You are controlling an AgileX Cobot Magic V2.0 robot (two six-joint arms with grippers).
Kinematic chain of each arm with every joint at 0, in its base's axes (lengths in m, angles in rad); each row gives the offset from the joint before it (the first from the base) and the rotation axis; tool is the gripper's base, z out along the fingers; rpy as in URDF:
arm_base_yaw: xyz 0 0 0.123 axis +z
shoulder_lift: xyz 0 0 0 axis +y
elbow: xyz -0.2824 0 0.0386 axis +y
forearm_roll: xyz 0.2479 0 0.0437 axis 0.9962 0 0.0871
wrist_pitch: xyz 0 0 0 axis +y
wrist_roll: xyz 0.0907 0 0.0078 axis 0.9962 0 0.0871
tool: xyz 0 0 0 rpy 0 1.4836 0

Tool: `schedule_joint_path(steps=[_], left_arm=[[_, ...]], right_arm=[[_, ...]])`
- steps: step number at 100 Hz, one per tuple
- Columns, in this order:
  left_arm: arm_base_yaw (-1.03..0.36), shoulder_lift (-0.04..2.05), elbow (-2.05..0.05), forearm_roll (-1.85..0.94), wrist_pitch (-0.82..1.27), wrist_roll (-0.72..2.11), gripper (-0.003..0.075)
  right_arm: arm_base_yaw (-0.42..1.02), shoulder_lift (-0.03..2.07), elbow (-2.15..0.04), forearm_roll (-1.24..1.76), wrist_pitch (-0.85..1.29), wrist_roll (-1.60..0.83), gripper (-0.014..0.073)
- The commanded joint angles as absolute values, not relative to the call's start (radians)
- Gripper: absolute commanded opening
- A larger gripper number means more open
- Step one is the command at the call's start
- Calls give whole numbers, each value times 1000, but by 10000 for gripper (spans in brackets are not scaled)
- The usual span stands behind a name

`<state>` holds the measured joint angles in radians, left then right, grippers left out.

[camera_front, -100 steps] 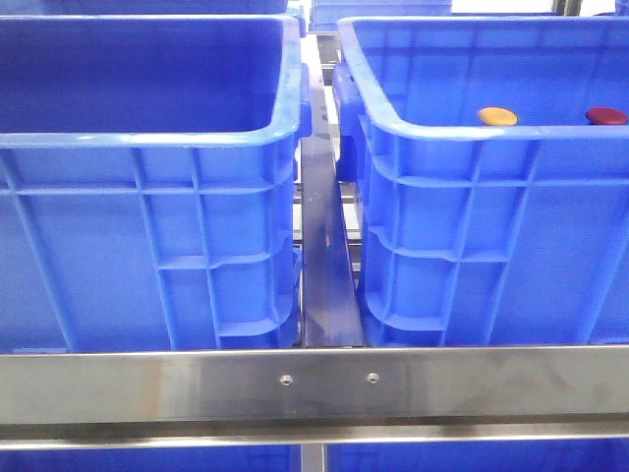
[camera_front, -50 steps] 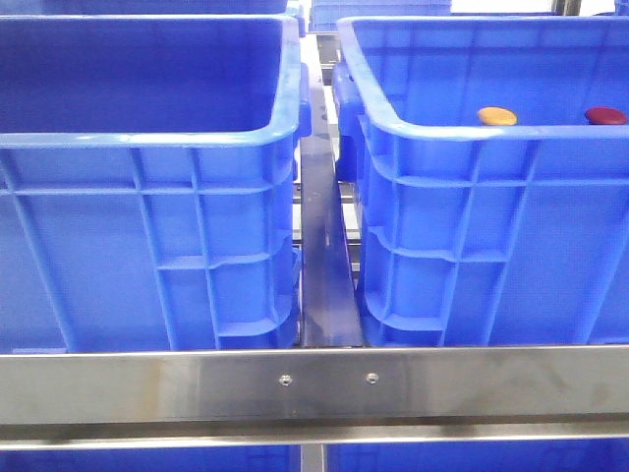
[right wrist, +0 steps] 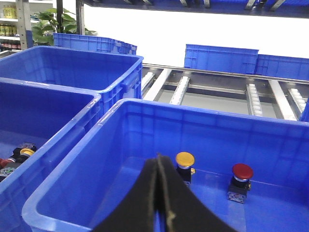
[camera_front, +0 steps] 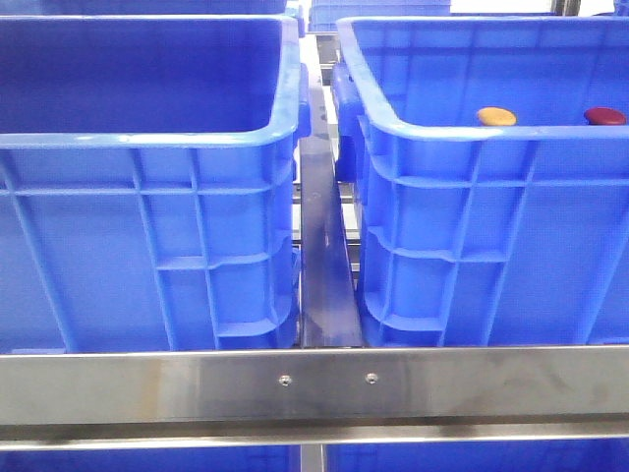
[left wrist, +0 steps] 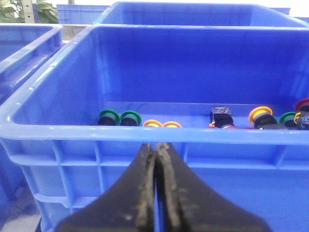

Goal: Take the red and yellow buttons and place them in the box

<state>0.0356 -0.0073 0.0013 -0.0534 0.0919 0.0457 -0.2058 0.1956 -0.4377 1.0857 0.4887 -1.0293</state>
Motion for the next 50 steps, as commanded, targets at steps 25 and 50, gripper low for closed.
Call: schedule_joint_path(steps=[25, 50], left_arm=[[37, -37, 54, -54, -18, 44, -20], [37, -37, 54, -54, -18, 44, -20]], right_arm=[[-205, 207, -463, 1119, 453, -1033, -57], [-205, 207, -463, 1119, 453, -1033, -57]])
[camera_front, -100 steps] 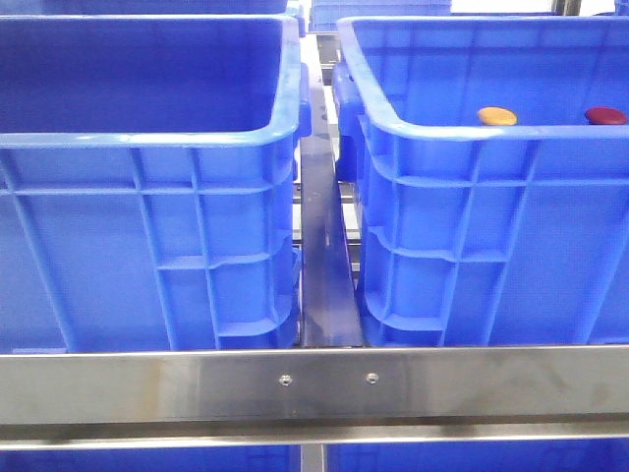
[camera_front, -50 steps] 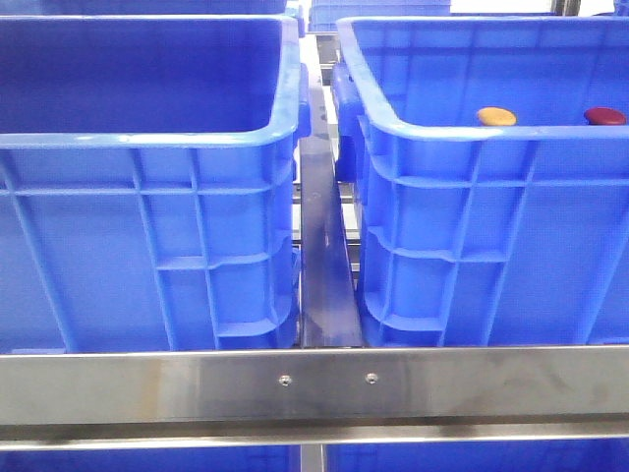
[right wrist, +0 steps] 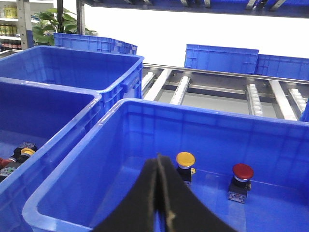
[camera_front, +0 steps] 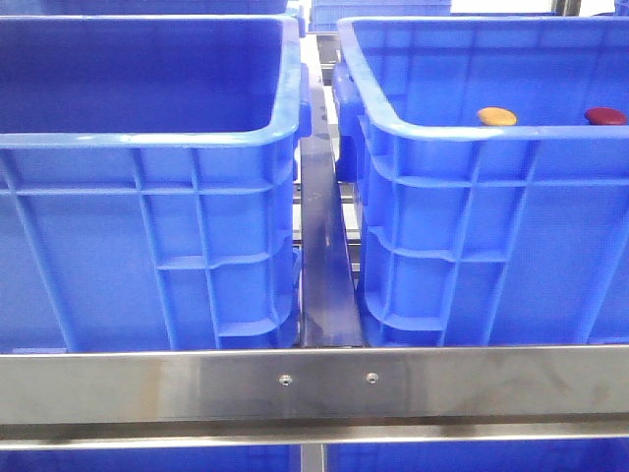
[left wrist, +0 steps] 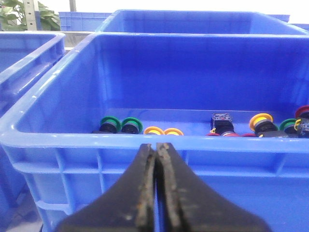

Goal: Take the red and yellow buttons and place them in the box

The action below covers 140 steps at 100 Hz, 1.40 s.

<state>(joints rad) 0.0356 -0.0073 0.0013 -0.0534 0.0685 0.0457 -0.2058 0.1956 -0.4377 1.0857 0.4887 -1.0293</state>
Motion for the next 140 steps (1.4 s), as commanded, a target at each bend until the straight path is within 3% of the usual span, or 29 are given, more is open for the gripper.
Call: schedule_joint_path(steps=[1, 53, 75, 95, 117, 140], left_arm=[[37, -37, 54, -54, -18, 44, -20], [37, -37, 54, -54, -18, 44, -20], [37, -37, 54, -54, -18, 44, -20], [37, -37, 54, -54, -18, 44, -20], [37, -37, 54, -54, -18, 44, -20], [37, -37, 54, -54, -18, 44, -20]], right_arm=[[-205, 207, -463, 1119, 453, -1033, -57], [-205, 207, -421, 1120, 446, -1033, -57], [-200, 191, -364, 1077, 291, -1010, -57], [-136, 192, -351, 712, 267, -681, -57], [-37, 179, -245, 320, -34, -331, -57], [0, 119, -113, 30, -122, -18, -57]])
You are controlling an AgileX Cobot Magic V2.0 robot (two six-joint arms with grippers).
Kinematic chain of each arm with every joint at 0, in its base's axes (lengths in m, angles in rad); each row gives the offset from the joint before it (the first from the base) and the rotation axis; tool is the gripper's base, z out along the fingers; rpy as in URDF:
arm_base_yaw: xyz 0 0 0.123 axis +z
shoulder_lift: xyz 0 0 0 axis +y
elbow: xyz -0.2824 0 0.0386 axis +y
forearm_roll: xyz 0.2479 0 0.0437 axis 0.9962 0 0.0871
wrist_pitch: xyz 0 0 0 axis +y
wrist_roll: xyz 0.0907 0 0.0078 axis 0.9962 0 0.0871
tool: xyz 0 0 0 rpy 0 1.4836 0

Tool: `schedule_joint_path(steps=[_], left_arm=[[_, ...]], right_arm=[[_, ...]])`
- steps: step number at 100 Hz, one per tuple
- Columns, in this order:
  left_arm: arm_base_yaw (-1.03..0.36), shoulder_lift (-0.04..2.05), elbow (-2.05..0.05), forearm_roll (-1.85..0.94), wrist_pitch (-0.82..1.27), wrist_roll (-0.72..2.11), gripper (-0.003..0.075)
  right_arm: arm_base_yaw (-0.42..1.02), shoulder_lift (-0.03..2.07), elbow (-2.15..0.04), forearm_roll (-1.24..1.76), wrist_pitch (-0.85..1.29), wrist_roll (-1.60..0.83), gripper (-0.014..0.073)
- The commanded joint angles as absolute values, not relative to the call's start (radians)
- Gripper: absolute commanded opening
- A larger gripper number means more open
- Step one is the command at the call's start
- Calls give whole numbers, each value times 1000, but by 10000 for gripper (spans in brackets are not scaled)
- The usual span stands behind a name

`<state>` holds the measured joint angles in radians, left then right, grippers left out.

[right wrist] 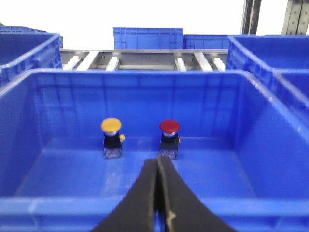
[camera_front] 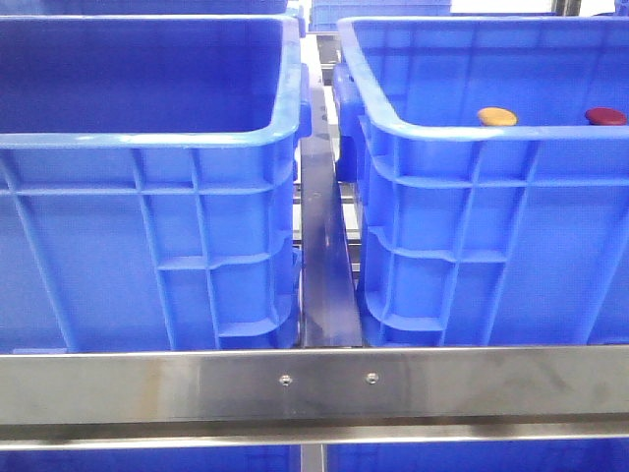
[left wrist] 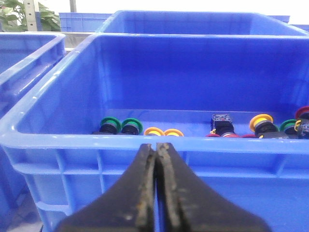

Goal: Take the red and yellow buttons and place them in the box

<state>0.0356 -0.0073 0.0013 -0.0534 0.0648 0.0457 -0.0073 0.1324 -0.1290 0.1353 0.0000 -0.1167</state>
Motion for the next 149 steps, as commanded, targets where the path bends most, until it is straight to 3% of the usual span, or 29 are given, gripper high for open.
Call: schedule_joint_path(steps=[1, 23, 29, 149], left_arm=[[37, -37, 54, -54, -18, 44, -20], [37, -37, 54, -54, -18, 44, -20], [37, -37, 54, -54, -18, 44, -20], [37, -37, 54, -54, -18, 44, -20]], right_arm=[[1, 113, -109, 29, -129, -15, -57], [1, 10, 16, 27, -152, 26, -57], [-2, -40, 13, 16, -73, 32, -57], [0, -35, 14, 12, -64, 32, -57]])
